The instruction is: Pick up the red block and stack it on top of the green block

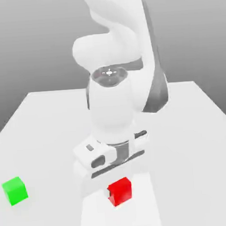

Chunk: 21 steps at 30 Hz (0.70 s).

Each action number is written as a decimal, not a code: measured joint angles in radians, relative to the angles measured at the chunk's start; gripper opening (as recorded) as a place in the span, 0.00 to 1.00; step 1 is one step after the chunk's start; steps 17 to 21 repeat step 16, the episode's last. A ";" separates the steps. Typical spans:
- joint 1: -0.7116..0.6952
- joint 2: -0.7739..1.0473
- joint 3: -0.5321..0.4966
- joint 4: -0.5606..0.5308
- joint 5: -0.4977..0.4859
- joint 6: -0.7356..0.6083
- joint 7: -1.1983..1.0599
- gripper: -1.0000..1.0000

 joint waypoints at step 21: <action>-0.403 0.138 -0.119 0.050 0.180 0.070 -0.477 1.00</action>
